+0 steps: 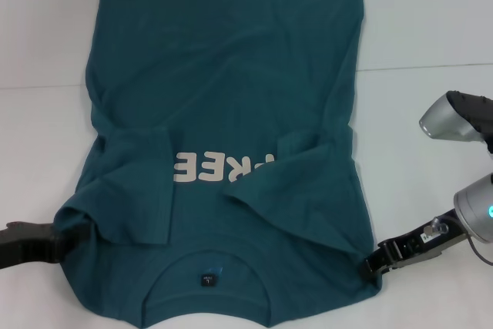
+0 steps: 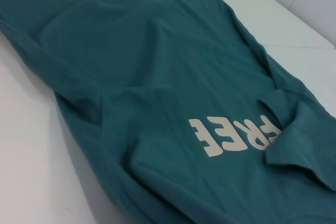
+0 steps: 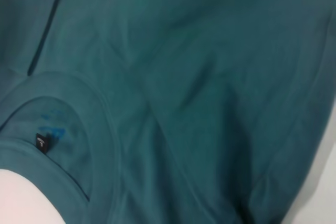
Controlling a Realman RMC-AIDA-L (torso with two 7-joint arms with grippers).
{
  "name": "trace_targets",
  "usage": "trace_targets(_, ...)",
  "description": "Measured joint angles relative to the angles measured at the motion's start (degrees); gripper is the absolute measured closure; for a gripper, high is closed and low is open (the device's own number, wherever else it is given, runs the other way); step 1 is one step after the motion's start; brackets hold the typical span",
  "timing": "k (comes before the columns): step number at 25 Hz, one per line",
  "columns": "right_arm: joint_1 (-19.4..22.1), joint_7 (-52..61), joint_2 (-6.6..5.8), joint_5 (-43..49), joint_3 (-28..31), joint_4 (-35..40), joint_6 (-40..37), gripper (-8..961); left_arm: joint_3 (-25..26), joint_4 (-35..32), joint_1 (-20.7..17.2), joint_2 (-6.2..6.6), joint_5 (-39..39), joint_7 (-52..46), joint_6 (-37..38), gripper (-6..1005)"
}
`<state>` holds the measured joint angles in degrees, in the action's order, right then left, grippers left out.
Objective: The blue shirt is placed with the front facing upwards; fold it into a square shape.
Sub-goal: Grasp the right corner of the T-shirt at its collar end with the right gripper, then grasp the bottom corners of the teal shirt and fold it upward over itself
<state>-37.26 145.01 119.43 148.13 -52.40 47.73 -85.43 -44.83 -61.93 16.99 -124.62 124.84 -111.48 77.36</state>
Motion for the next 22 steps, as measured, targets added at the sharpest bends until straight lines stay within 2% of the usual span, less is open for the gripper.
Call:
trace_targets(6, -0.1, 0.0, -0.06, 0.1, -1.5, -0.6, 0.5, 704, 0.0, 0.0, -0.1, 0.07, -0.1, 0.4, 0.0, 935)
trace_targets(11, 0.7, -0.3, -0.1, -0.1, -1.2, 2.1, -0.5, 826, 0.5, -0.6, -0.1, 0.15, -0.1, 0.4, 1.4, 932)
trace_targets(17, 3.2, -0.8, -0.49, -1.2, 1.0, 7.1, -3.3, 927, 2.1, -1.4, -0.3, 0.35, 0.5, -0.7, 3.6, 929)
trace_targets(22, 5.2, -3.3, -1.1, -3.6, 5.9, 9.9, -7.8, 922, 3.8, -1.3, -0.9, 0.44, 0.8, -0.8, 5.4, 926)
